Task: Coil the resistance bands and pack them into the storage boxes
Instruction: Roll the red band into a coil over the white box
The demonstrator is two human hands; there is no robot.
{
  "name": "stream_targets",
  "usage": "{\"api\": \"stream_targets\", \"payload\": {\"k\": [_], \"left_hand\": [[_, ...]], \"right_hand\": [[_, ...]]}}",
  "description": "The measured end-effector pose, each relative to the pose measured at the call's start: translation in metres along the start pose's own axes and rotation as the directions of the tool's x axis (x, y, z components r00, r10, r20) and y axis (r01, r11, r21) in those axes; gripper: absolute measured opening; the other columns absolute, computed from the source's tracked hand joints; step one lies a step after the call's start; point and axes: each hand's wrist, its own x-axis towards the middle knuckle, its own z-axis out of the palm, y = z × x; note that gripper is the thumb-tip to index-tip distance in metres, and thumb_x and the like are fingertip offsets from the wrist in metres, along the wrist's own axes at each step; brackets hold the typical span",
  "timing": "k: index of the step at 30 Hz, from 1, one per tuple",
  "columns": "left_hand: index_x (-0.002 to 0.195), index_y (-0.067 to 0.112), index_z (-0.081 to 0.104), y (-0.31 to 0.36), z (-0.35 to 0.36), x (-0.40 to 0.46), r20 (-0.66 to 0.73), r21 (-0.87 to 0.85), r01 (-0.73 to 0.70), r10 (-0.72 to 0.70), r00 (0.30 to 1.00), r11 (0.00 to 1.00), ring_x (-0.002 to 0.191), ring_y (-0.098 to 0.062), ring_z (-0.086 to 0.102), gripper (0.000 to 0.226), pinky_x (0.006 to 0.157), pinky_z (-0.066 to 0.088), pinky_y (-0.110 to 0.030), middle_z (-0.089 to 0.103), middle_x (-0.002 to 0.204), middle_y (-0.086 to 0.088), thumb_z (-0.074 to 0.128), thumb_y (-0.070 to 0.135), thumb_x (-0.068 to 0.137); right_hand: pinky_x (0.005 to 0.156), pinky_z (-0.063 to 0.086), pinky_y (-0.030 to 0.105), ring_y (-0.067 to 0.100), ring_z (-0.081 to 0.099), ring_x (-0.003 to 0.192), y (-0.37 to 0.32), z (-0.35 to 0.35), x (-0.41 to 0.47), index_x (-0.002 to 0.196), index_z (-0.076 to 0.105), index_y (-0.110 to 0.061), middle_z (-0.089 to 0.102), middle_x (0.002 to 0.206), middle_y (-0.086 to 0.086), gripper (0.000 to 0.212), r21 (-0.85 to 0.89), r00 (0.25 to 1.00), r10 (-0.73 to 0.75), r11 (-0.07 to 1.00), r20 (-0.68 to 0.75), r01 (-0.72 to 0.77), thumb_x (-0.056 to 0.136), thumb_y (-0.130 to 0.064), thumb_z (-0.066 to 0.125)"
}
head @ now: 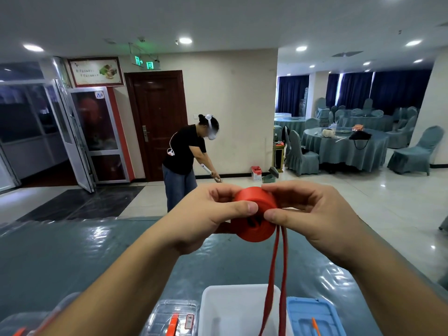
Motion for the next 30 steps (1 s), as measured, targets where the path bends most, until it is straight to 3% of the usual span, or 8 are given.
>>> {"api": "stream_targets", "payload": {"k": [2,5,7,10,13,20,26,30], "left_hand": [[0.111,0.007,0.074,-0.002,0.000,0.000,0.030,0.043,0.011,-0.012,0.999,0.999,0.095,-0.024,0.075,0.039,0.084,0.062,-0.037,0.077,0.103,-0.014,0.082,0.023,0.077],[0.111,0.015,0.075,0.003,-0.006,0.001,0.074,0.341,-0.011,-0.015,0.997,0.940,0.101,-0.021,0.076,0.034,0.095,0.060,-0.041,0.079,0.104,-0.006,0.088,0.018,0.080],[0.111,0.017,0.075,0.005,-0.008,0.001,0.090,0.429,-0.032,-0.007,0.996,0.903,0.101,-0.018,0.076,0.031,0.095,0.060,-0.039,0.080,0.103,-0.002,0.086,0.017,0.082],[0.114,0.010,0.074,0.004,-0.006,-0.001,0.061,0.313,-0.067,0.051,0.997,0.947,0.102,-0.022,0.076,0.030,0.093,0.059,-0.035,0.079,0.106,-0.007,0.081,0.010,0.085],[0.117,0.007,0.073,-0.002,-0.005,-0.001,0.043,0.205,-0.065,0.058,0.997,0.976,0.103,-0.026,0.075,0.035,0.093,0.059,-0.036,0.078,0.108,-0.013,0.080,0.012,0.083],[0.103,0.010,0.077,0.007,-0.007,0.000,0.056,0.256,-0.017,0.002,0.998,0.967,0.091,-0.021,0.076,0.034,0.082,0.058,-0.029,0.080,0.097,-0.011,0.085,0.024,0.073],[0.113,0.001,0.073,0.001,-0.005,-0.004,-0.041,0.005,-0.016,0.016,0.999,1.000,0.093,-0.026,0.075,0.042,0.081,0.061,-0.034,0.077,0.104,-0.019,0.077,0.024,0.077],[0.115,0.009,0.072,0.002,-0.006,-0.005,0.038,0.148,0.015,-0.020,0.999,0.989,0.098,-0.023,0.075,0.040,0.084,0.060,-0.032,0.078,0.106,-0.012,0.084,0.020,0.078]], "right_hand": [[0.086,0.061,0.026,0.015,0.077,0.095,0.000,0.000,-0.002,0.108,0.077,-0.023,0.081,0.100,-0.003,0.042,-0.044,1.000,0.009,0.999,0.004,-0.009,0.066,-0.019,0.084],[0.089,0.061,0.028,0.010,0.076,0.097,-0.002,0.000,-0.001,0.107,0.078,-0.027,0.081,0.100,-0.007,0.036,-0.175,0.998,0.032,0.984,0.054,-0.022,0.075,-0.013,0.086],[0.090,0.061,0.028,0.009,0.076,0.097,-0.003,-0.001,0.001,0.107,0.078,-0.027,0.080,0.100,-0.007,0.037,-0.183,0.998,0.031,0.983,0.047,-0.022,0.073,-0.017,0.087],[0.088,0.060,0.024,0.009,0.075,0.101,-0.002,-0.002,-0.001,0.114,0.075,-0.031,0.080,0.104,-0.008,0.051,-0.126,1.000,0.006,0.992,0.013,-0.004,0.065,-0.031,0.086],[0.091,0.059,0.024,0.009,0.075,0.103,0.004,0.001,-0.005,0.120,0.072,-0.031,0.080,0.107,-0.009,0.058,-0.099,1.000,0.001,0.995,0.002,-0.001,0.064,-0.028,0.085],[0.094,0.060,0.034,0.011,0.076,0.101,-0.003,-0.003,-0.001,0.119,0.074,-0.030,0.080,0.105,-0.007,0.053,-0.226,0.987,0.097,0.972,0.128,-0.066,0.072,-0.012,0.090],[0.099,0.058,0.036,0.015,0.075,0.106,0.009,0.003,-0.007,0.116,0.076,-0.030,0.080,0.109,-0.005,0.054,-0.054,0.999,-0.016,0.998,-0.043,0.014,0.064,-0.022,0.086],[0.096,0.060,0.039,0.014,0.076,0.102,0.006,-0.001,-0.008,0.113,0.076,-0.025,0.080,0.105,-0.005,0.051,-0.104,0.999,0.042,0.994,0.033,-0.038,0.065,-0.014,0.087]]}}
